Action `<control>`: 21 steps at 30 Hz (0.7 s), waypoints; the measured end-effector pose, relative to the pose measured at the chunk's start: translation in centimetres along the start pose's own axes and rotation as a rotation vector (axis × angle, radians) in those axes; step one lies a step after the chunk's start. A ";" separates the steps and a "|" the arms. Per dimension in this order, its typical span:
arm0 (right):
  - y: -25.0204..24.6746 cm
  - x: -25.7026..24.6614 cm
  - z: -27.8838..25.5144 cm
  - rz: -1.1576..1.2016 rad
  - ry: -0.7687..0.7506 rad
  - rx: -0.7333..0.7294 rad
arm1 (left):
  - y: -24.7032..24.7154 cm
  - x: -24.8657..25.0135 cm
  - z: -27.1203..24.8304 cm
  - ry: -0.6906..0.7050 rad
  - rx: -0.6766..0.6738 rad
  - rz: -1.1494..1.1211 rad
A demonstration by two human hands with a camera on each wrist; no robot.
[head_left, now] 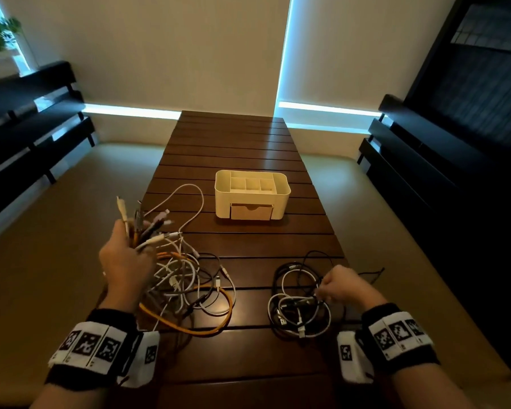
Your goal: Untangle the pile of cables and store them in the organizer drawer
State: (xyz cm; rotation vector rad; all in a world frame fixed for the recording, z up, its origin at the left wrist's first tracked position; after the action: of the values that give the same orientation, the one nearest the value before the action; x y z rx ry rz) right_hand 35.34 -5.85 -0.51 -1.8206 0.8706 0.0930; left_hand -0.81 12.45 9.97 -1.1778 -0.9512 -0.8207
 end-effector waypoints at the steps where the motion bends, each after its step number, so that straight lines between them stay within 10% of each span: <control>1: 1.0 -0.1 0.1 0.071 0.030 0.049 | 0.3 0.3 -0.5 -0.019 -0.030 -0.145; 5: 4.0 -0.5 1.4 0.050 0.116 0.250 | 4.3 -0.9 -1.7 -0.243 -0.287 -0.577; 11: 4.9 -0.5 0.8 0.156 0.211 0.392 | 6.7 -0.7 -3.2 -0.251 -0.397 -0.591; 21: -5.4 -3.2 -2.4 1.296 -0.127 0.774 | 8.0 0.2 -3.8 -0.254 -0.486 -0.559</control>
State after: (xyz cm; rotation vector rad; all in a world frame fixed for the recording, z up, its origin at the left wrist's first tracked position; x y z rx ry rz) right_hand 35.44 -5.36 6.14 -0.3435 1.5816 0.5826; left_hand 7.14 10.31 6.74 -1.4775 -1.3700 -1.4300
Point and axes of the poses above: each hand's wrist, its own z-axis towards the middle knuckle, its own y-axis out of the palm, x = y × z, the point moved 10 cm from there along z, towards the middle knuckle, and after that the axes turned 15 degrees about -y, right-handed, at the moved point
